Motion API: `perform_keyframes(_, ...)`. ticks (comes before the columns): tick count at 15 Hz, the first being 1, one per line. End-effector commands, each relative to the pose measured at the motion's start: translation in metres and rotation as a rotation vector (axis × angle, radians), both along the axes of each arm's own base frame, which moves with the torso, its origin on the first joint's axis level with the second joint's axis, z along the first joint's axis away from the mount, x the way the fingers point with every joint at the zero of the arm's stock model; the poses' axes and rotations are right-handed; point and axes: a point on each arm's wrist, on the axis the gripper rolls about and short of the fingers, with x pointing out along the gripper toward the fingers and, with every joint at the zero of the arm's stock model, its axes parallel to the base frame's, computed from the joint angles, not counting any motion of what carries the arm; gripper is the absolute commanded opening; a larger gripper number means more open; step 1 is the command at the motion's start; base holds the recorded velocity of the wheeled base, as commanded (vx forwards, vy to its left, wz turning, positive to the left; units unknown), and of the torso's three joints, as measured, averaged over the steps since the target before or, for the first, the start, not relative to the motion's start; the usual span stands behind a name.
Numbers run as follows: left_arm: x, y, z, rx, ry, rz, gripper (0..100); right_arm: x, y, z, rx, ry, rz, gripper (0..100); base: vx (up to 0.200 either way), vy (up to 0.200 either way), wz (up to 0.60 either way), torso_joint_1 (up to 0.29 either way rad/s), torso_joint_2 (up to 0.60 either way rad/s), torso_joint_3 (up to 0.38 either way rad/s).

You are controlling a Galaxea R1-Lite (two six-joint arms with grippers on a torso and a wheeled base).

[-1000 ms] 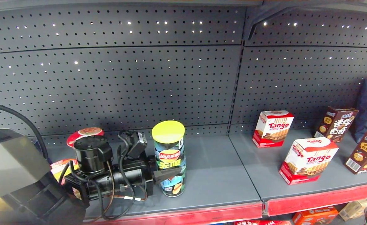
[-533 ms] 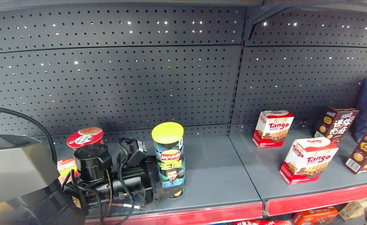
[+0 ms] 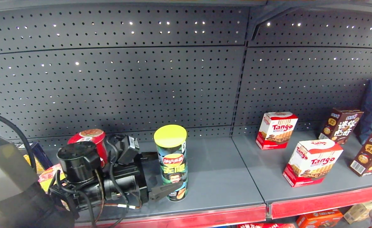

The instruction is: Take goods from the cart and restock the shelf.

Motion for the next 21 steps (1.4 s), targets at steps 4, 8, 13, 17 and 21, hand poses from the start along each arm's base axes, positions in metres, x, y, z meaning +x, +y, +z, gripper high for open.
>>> perform_keyframes(4, -0.026, 0.030, 0.022, -0.014, -0.048, 0.078, 100, 0.000, 0.000, 0.000, 0.000, -0.001, 0.001, 0, 0.000, 0.000, 0.00, 0.000, 0.00, 0.000)
perform_keyframes(8, -0.045, 0.045, 0.048, -0.045, -0.131, 0.119, 100, 0.000, 0.000, 0.000, 0.000, 0.000, 0.001, 0, 0.000, 0.000, 0.00, 0.000, 0.00, 0.000)
perform_keyframes(13, -0.069, 0.055, 0.083, -0.123, -0.229, 0.146, 100, 0.000, 0.000, 0.000, 0.001, -0.001, -0.001, 0, 0.000, 0.000, 0.00, 0.000, 0.00, 0.000)
perform_keyframes(17, -0.089, 0.083, 0.103, -0.129, -0.342, 0.277, 100, -0.001, 0.000, -0.001, 0.001, -0.001, -0.001, 0, 0.000, 0.000, 0.00, 0.000, 0.00, 0.000)
perform_keyframes(21, -0.112, 0.100, 0.121, -0.176, -0.402, 0.374, 100, -0.001, 0.000, -0.002, 0.001, 0.001, -0.001, 0, 0.000, 0.000, 0.00, 0.000, 0.00, 0.000)
